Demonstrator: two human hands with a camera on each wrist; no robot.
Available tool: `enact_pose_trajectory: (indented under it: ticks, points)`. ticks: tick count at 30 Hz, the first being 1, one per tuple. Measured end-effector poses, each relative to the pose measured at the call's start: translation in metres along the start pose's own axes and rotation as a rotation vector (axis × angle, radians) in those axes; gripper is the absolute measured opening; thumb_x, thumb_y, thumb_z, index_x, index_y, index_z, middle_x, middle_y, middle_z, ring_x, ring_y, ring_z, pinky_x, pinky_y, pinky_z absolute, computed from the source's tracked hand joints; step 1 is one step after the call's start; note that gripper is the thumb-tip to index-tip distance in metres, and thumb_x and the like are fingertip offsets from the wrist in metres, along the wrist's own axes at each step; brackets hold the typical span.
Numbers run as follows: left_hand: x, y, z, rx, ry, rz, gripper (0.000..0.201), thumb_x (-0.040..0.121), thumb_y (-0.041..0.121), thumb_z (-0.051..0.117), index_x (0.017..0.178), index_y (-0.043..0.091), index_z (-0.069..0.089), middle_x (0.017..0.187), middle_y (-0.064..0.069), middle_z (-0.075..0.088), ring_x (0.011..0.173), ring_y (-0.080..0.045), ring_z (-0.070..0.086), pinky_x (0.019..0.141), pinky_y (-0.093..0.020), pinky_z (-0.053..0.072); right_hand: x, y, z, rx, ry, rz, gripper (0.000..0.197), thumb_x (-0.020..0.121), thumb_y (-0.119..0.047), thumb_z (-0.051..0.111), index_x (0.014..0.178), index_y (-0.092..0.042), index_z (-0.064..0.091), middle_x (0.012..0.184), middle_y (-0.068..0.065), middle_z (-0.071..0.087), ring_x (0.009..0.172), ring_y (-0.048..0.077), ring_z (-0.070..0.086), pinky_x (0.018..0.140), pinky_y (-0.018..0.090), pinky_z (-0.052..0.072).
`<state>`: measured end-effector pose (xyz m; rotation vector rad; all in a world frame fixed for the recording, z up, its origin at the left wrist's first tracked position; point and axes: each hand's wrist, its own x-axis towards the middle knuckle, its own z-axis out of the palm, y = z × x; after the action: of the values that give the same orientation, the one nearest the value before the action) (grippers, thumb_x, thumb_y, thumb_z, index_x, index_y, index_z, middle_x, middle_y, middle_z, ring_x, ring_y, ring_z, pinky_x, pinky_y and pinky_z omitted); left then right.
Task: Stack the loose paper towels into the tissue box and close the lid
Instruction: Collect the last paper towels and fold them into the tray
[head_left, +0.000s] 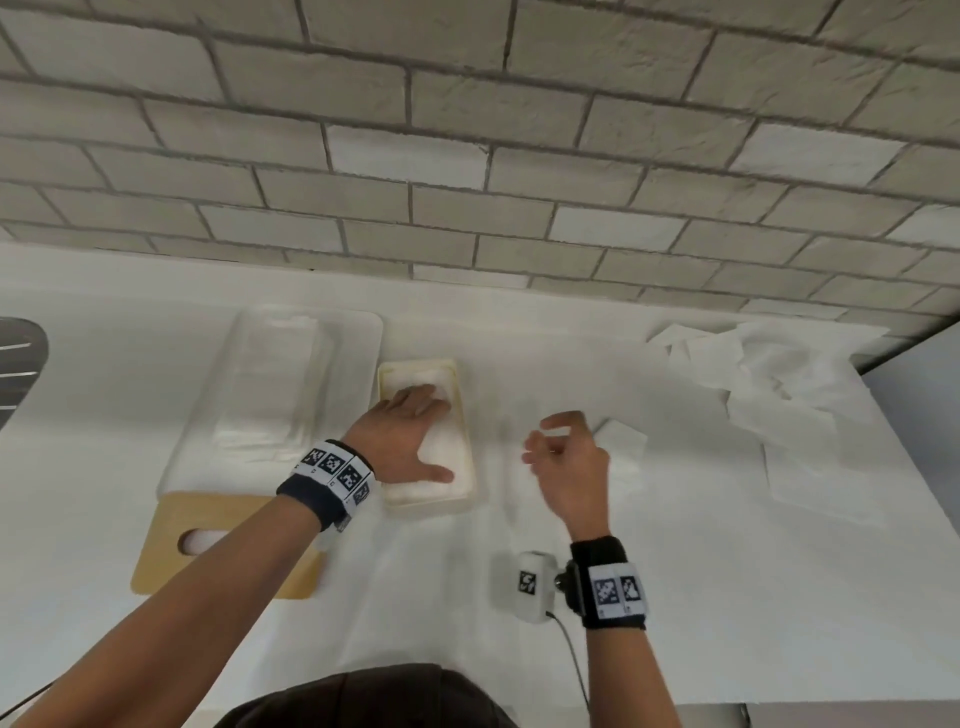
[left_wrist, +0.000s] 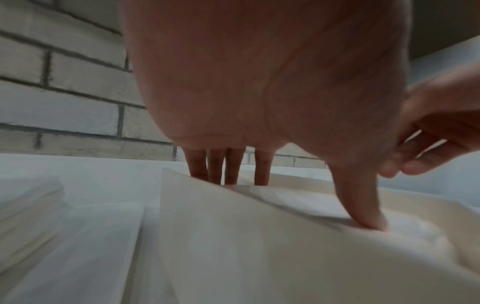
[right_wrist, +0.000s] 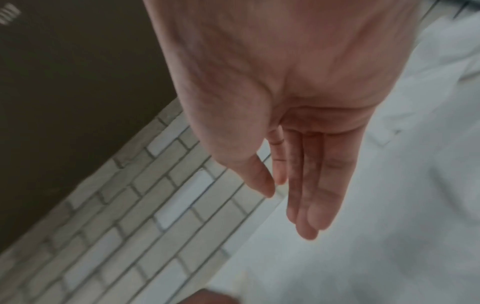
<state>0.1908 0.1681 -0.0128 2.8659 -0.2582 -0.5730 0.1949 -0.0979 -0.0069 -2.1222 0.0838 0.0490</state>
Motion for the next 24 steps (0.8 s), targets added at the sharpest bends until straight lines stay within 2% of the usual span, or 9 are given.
enact_pose_trajectory:
  ticks: [3, 5, 8, 10, 13, 17, 19, 21, 24]
  points:
    - [0.0, 0.004, 0.001, -0.001, -0.016, -0.037, 0.117, 0.075, 0.086, 0.068, 0.166, 0.032, 0.019, 0.179, 0.0, 0.004, 0.164, -0.028, 0.011, 0.13, -0.045, 0.022, 0.029, 0.046, -0.041, -0.266, 0.118, 0.022, 0.014, 0.097, -0.011, 0.069, 0.107, -0.019, 0.066, 0.099, 0.007, 0.08, 0.096, 0.033, 0.076, 0.085, 0.034, 0.055]
    - [-0.003, 0.008, -0.003, -0.031, 0.027, -0.045, 0.112, 0.076, 0.081, 0.072, 0.164, 0.032, 0.024, 0.177, 0.0, 0.01, 0.163, -0.026, 0.017, 0.128, -0.044, 0.027, 0.045, 0.075, -0.06, -0.354, 0.171, 0.096, 0.021, 0.097, -0.012, 0.07, 0.117, -0.015, 0.064, 0.117, 0.015, 0.073, 0.109, 0.04, 0.07, 0.091, 0.043, 0.056]
    - [-0.011, 0.022, -0.01, -0.131, 0.207, -0.048, 0.089, 0.085, 0.064, 0.077, 0.157, 0.029, 0.039, 0.173, 0.001, 0.025, 0.158, -0.024, 0.029, 0.124, -0.044, 0.035, 0.062, 0.105, -0.074, -0.359, 0.238, 0.396, 0.054, 0.098, -0.039, 0.074, 0.137, -0.011, 0.051, 0.142, 0.022, 0.051, 0.128, 0.048, 0.052, 0.103, 0.056, 0.05]
    - [-0.017, 0.034, -0.011, -0.21, 0.348, -0.047, 0.072, 0.089, 0.054, 0.078, 0.15, 0.028, 0.049, 0.165, 0.003, 0.037, 0.151, -0.023, 0.04, 0.117, -0.043, 0.043, 0.072, 0.117, -0.076, -0.425, 0.163, 0.495, 0.06, 0.095, -0.052, 0.073, 0.136, -0.012, 0.054, 0.141, 0.019, 0.051, 0.131, 0.047, 0.048, 0.106, 0.058, 0.044]
    - [-0.023, 0.055, -0.012, -0.362, 0.491, -0.007, 0.051, 0.093, 0.043, 0.077, 0.137, 0.026, 0.059, 0.147, 0.004, 0.056, 0.135, -0.022, 0.055, 0.107, -0.041, 0.051, 0.082, 0.121, -0.076, -0.413, 0.024, 0.408, 0.032, 0.097, -0.043, 0.072, 0.116, -0.019, 0.069, 0.126, 0.011, 0.068, 0.122, 0.04, 0.06, 0.104, 0.052, 0.05]
    - [-0.027, 0.082, -0.015, -0.475, 0.559, 0.093, 0.042, 0.094, 0.045, 0.077, 0.13, 0.027, 0.064, 0.135, 0.007, 0.065, 0.126, -0.016, 0.061, 0.107, -0.04, 0.051, 0.077, 0.085, -0.077, -0.221, 0.045, 0.226, 0.018, 0.096, -0.029, 0.077, 0.099, -0.013, 0.069, 0.095, 0.0, 0.073, 0.1, 0.031, 0.071, 0.082, 0.033, 0.048]
    - [-0.026, 0.099, -0.015, -0.51, 0.523, 0.189, 0.053, 0.091, 0.051, 0.079, 0.136, 0.03, 0.06, 0.142, 0.01, 0.061, 0.131, -0.011, 0.057, 0.112, -0.037, 0.048, 0.067, 0.052, -0.078, -0.11, 0.018, 0.172, 0.019, 0.095, -0.025, 0.078, 0.095, -0.011, 0.066, 0.087, 0.0, 0.074, 0.085, 0.024, 0.073, 0.077, 0.034, 0.053]
    - [-0.023, 0.115, -0.017, -0.538, 0.473, 0.27, 0.077, 0.086, 0.056, 0.083, 0.15, 0.033, 0.047, 0.159, 0.013, 0.044, 0.146, -0.006, 0.043, 0.121, -0.031, 0.04, 0.052, 0.012, -0.079, 0.072, -0.02, 0.163, 0.019, 0.095, -0.02, 0.077, 0.095, -0.009, 0.062, 0.087, 0.008, 0.074, 0.065, 0.017, 0.074, 0.069, 0.032, 0.059]
    - [-0.017, 0.13, -0.023, -0.554, 0.463, 0.3, 0.106, 0.079, 0.057, 0.088, 0.163, 0.033, 0.027, 0.171, 0.014, 0.025, 0.156, -0.004, 0.028, 0.124, -0.021, 0.03, 0.033, -0.039, -0.076, 0.304, -0.089, 0.147, 0.024, 0.092, -0.013, 0.077, 0.099, -0.01, 0.054, 0.091, 0.016, 0.067, 0.06, 0.017, 0.071, 0.072, 0.037, 0.064]
